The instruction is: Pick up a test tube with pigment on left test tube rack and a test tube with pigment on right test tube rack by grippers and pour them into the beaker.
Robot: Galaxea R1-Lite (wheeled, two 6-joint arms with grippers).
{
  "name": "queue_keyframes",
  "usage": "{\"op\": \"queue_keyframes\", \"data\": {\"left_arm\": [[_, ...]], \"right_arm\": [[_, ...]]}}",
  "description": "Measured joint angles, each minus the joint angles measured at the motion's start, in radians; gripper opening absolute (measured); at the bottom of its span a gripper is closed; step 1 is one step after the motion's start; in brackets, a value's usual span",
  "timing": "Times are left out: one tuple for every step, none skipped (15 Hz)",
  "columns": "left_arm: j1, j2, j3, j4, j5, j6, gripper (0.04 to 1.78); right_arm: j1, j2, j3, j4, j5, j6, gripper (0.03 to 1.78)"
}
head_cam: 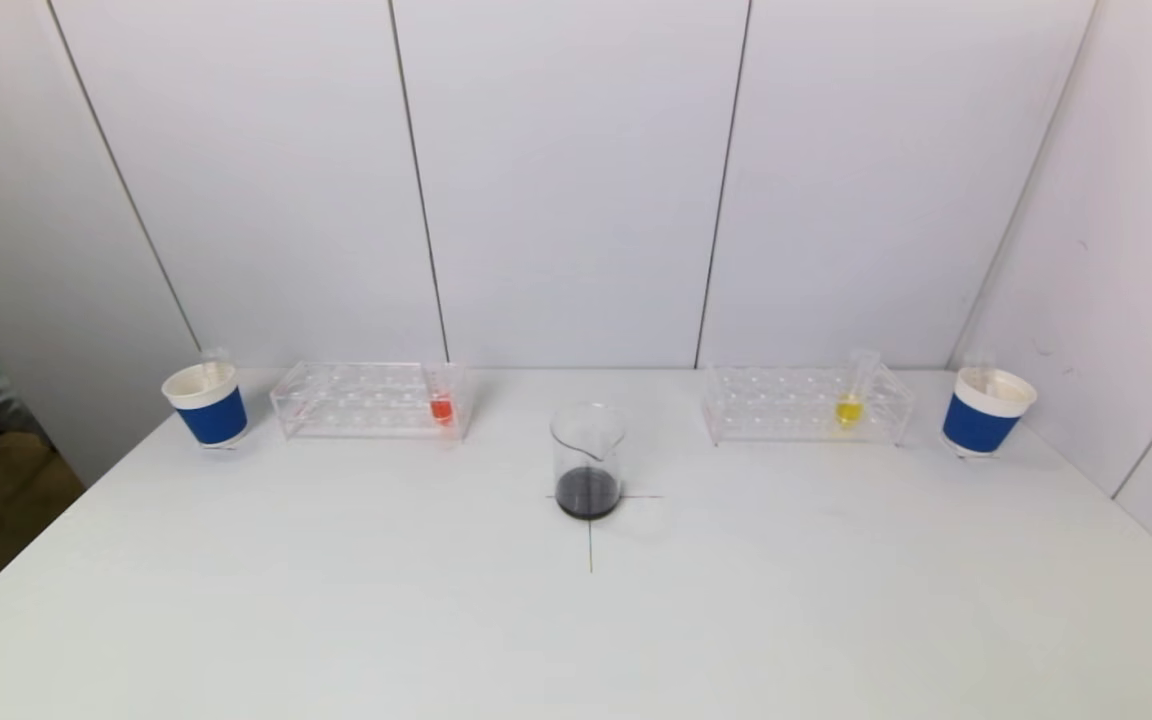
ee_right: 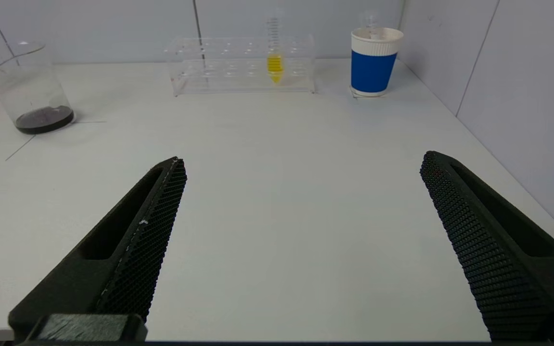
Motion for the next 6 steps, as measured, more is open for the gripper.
{"op": "queue_keyframes", "data": {"left_arm": [[0.000,0.000,0.000,0.000,0.000,0.000,1.76],[0.000,0.000,0.000,0.000,0.000,0.000,1.76],[0.000,0.000,0.000,0.000,0.000,0.000,1.76],[-0.001,0.000,0.000,0.000,0.000,0.000,1.76],[0.000,0.000,0.000,0.000,-0.001,0.000,1.76],[0.000,0.000,0.000,0.000,0.000,0.000,1.76]], "right_arm": [[0.000,0.000,0.000,0.000,0.000,0.002,1.77],[-0.001,0.000,0.000,0.000,0.000,0.004,1.77],[-0.001,0.000,0.000,-0.001,0.000,0.004,1.77],[-0.001,0.000,0.000,-0.001,0.000,0.004,1.77],[-0.001,0.000,-0.001,-0.001,0.000,0.004,1.77],[-0.001,0.000,-0.001,-0.001,0.000,0.004,1.77]]}}
